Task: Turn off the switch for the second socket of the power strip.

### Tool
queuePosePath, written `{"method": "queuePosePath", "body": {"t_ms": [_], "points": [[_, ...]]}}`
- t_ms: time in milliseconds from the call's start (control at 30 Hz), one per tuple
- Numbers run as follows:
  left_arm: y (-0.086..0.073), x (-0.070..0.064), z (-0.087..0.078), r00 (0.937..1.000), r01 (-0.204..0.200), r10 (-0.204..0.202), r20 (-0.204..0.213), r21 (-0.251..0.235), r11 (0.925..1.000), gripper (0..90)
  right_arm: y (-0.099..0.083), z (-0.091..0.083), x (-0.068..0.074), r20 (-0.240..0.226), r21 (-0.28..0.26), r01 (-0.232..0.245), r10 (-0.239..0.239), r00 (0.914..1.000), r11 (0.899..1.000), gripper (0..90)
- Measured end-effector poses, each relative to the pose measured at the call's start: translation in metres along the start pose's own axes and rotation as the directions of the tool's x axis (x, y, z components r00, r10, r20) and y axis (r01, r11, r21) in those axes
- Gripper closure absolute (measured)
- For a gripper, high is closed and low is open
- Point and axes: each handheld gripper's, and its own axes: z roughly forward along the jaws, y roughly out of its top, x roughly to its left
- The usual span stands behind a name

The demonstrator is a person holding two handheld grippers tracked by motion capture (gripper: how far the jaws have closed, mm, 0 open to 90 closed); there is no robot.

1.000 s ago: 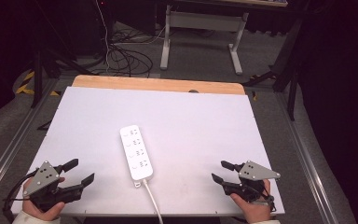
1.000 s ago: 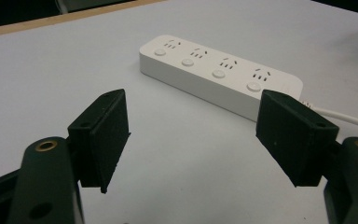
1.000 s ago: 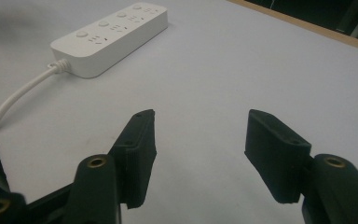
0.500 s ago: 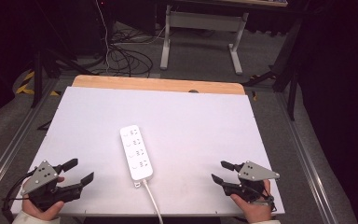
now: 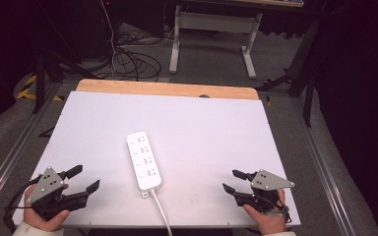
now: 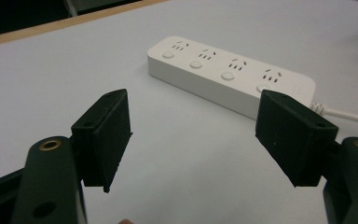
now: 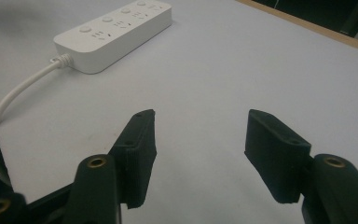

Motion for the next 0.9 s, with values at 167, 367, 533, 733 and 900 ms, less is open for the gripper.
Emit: {"method": "queuePosePath", "body": {"t_ms": [167, 367, 533, 733, 900], "points": [[0.011, -0.002, 0.006, 0.9997, 0.015, -0.015, 0.02, 0.012, 0.9998, 28.5, 0.001, 0.001, 0.001, 0.002, 0.002, 0.011, -0.011, 0.9999, 1.0, 43.7], [0.022, -0.006, 0.015, 0.9983, 0.003, -0.004, 0.057, 0.019, 0.9998, 28.8, 0.001, 0.001, 0.002, 0.001, 0.002, 0.009, -0.009, 1.0, 1.0, 43.7], [0.029, -0.009, 0.022, 0.9975, -0.009, 0.007, 0.071, 0.022, 0.9997, 28.9, 0.0, 0.002, 0.001, -0.005, 0.006, 0.009, -0.009, 0.9999, 1.0, 43.7], [0.037, -0.012, 0.03, 0.996, -0.017, 0.015, 0.088, 0.022, 0.9996, 29.0, 0.0, 0.003, 0.001, -0.006, 0.009, 0.011, -0.011, 0.9999, 1.0, 43.6], [0.043, -0.014, 0.037, 0.9947, -0.008, 0.006, 0.103, 0.021, 0.9998, 28.9, 0.0, 0.003, 0.002, -0.004, 0.011, 0.006, -0.006, 1.0, 1.0, 42.9]]}}
